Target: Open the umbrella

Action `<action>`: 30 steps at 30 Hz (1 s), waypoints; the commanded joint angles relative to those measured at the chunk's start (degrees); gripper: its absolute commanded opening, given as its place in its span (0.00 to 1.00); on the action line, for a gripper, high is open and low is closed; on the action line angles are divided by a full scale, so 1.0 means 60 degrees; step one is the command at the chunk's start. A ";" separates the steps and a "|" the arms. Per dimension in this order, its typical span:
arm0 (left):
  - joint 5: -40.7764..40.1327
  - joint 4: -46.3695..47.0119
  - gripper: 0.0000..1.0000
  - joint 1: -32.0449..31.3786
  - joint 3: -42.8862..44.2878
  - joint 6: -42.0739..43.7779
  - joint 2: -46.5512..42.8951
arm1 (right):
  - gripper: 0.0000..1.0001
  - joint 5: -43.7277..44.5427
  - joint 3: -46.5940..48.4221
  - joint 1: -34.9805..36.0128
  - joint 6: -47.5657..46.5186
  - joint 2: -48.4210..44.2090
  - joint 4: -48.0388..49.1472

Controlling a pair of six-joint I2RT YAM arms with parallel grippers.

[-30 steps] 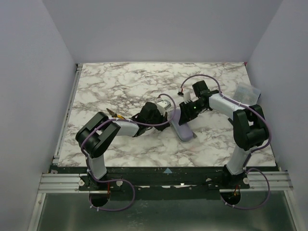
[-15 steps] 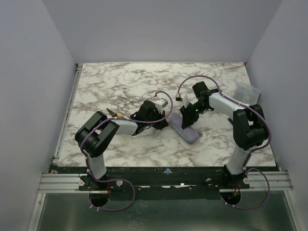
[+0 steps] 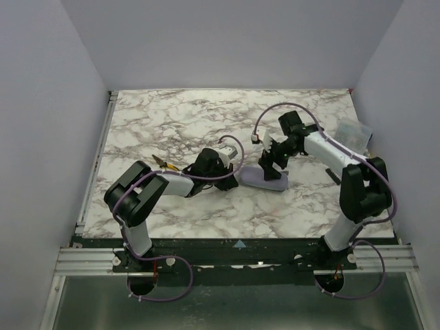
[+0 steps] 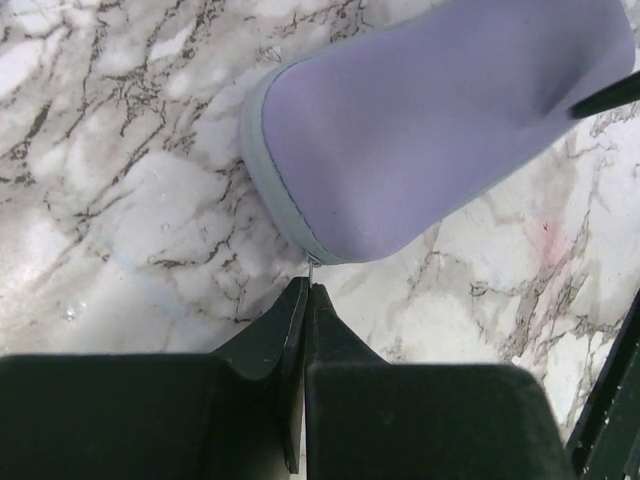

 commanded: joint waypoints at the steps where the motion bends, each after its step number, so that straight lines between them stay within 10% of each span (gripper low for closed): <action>1: 0.0384 0.0150 0.00 -0.0036 -0.0415 -0.0123 -0.0353 | 0.94 0.0512 -0.0542 0.0014 -0.0327 -0.1692 0.0272; 18: 0.0301 0.0182 0.00 -0.0450 -0.0439 -0.0215 -0.0313 | 0.99 0.1033 -0.2683 0.0470 -0.0389 -0.1999 0.2202; 30: -0.0188 -0.0711 0.00 0.0240 -0.0050 0.0538 -0.0444 | 0.54 0.1701 -0.5416 0.0472 -0.3558 -0.3335 0.3826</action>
